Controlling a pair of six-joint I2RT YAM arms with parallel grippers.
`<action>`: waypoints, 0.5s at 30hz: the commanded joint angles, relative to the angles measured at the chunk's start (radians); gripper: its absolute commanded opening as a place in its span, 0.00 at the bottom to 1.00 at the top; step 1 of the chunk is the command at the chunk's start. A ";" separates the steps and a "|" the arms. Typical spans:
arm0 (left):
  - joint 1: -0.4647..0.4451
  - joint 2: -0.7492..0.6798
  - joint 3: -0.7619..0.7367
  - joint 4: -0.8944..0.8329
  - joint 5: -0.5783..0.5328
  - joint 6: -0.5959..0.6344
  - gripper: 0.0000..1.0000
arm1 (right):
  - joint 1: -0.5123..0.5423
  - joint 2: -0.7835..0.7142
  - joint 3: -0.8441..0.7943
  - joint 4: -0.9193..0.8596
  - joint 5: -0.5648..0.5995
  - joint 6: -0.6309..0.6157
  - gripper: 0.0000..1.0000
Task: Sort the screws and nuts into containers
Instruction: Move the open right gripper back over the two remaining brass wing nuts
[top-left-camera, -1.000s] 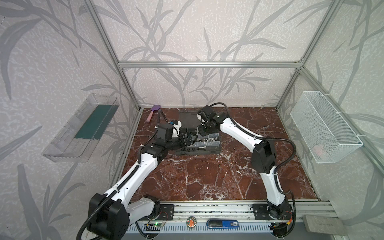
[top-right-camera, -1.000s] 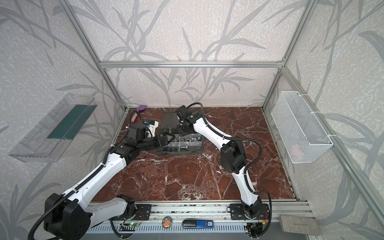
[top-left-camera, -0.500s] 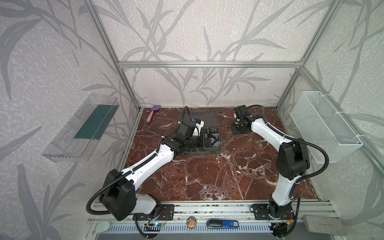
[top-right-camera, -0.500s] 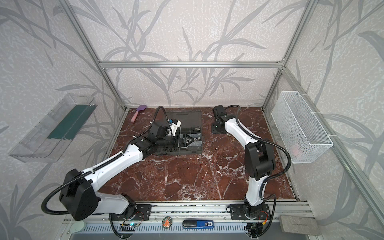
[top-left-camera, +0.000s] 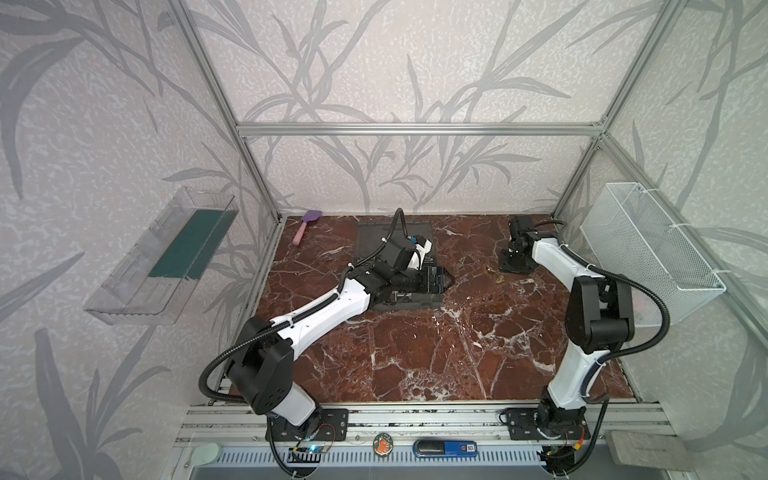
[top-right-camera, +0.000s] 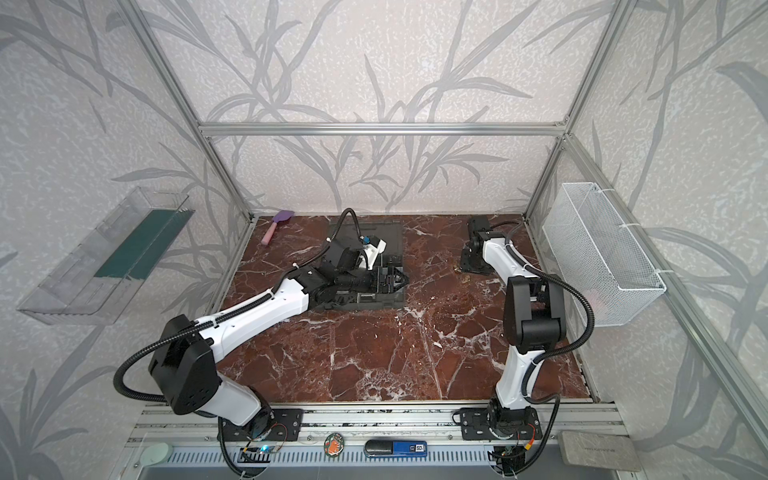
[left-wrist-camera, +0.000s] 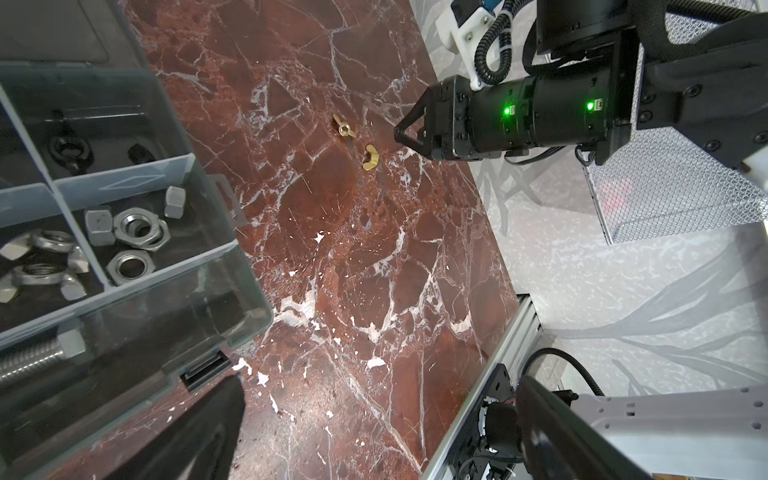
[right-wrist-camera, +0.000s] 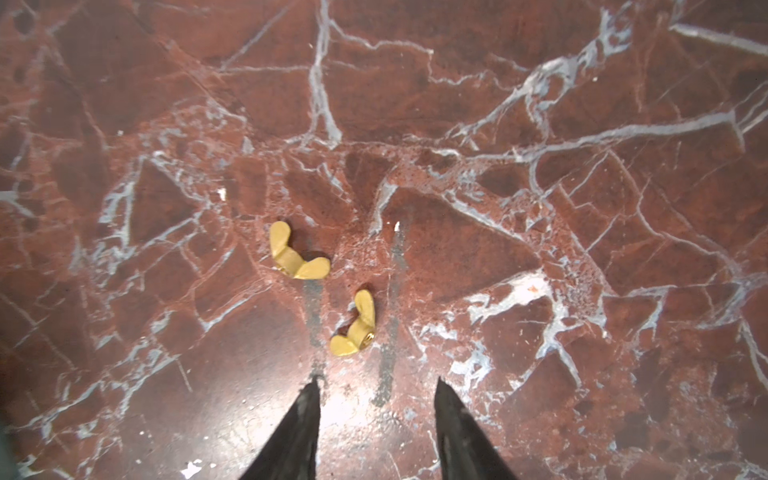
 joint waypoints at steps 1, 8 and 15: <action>-0.009 0.017 0.045 0.000 0.011 0.016 1.00 | 0.000 0.042 -0.007 0.017 -0.002 -0.006 0.46; -0.011 0.026 0.049 -0.014 0.006 0.022 1.00 | -0.002 0.104 0.020 0.017 -0.003 -0.005 0.42; -0.011 0.023 0.041 -0.017 0.001 0.028 0.99 | -0.003 0.146 0.028 0.021 0.012 -0.007 0.36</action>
